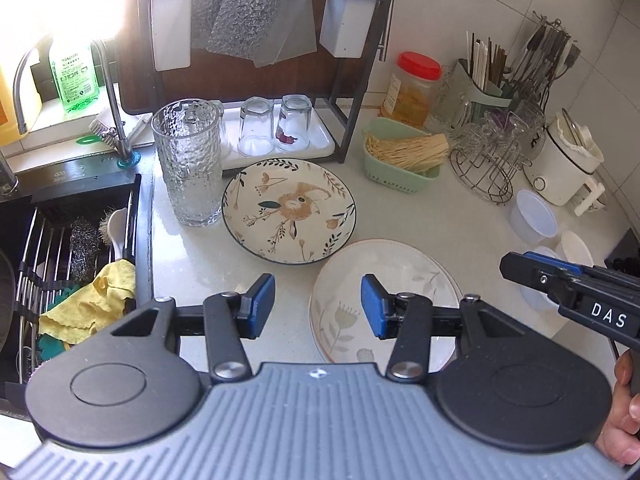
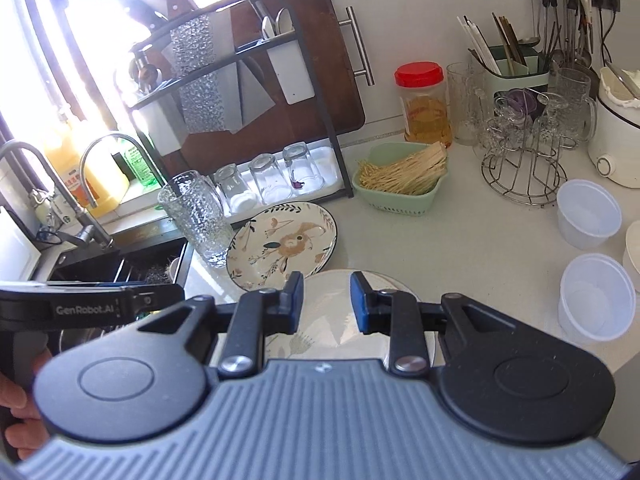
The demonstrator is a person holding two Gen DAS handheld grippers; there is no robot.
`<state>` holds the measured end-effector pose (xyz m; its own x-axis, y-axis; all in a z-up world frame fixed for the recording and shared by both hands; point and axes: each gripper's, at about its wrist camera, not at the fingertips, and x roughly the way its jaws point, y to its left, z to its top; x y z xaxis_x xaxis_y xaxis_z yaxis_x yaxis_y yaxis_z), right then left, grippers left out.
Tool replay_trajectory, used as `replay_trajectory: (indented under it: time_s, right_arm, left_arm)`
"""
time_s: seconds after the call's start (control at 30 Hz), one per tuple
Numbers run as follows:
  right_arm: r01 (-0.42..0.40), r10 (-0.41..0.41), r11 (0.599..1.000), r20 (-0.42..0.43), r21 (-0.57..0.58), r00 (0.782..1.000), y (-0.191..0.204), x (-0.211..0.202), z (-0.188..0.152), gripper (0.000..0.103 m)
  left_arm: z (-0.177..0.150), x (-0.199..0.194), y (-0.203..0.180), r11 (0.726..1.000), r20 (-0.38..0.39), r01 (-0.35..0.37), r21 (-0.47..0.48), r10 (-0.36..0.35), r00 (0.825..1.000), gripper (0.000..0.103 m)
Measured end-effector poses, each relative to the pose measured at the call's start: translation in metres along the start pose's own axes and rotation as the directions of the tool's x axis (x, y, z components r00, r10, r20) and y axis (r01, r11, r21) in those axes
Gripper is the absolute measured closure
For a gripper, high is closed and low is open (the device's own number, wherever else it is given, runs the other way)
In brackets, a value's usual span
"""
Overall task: Organize plates and bowls
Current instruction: 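Lower the leaf-pattern plate onto the pink-flower plate and open both grippers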
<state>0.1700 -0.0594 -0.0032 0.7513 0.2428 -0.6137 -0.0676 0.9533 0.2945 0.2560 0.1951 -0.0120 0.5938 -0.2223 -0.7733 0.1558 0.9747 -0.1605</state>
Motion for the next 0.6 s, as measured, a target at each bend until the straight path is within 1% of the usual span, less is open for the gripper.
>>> replay_trajectory:
  time_s: [0.13,0.43,0.6]
  right_arm:
    - [0.005,-0.005,1.0,0.02,-0.004,1.0,0.01,-0.007,-0.007,0.073]
    - [0.037,-0.037,0.999,0.047,-0.001,0.998,0.018,-0.014,-0.02,0.073]
    - [0.057,-0.057,0.998,0.037,0.018,0.998,0.018,-0.013,-0.027,0.073]
  left_arm:
    - [-0.006,-0.001,0.006,0.999,-0.016,0.039,-0.007,-0.039,0.999,0.05]
    - [-0.011,0.006,0.006,0.997,-0.035,0.073,0.032,-0.072,0.997,0.05]
    - [-0.01,0.016,0.006,0.995,-0.047,0.096,0.037,-0.095,0.994,0.05]
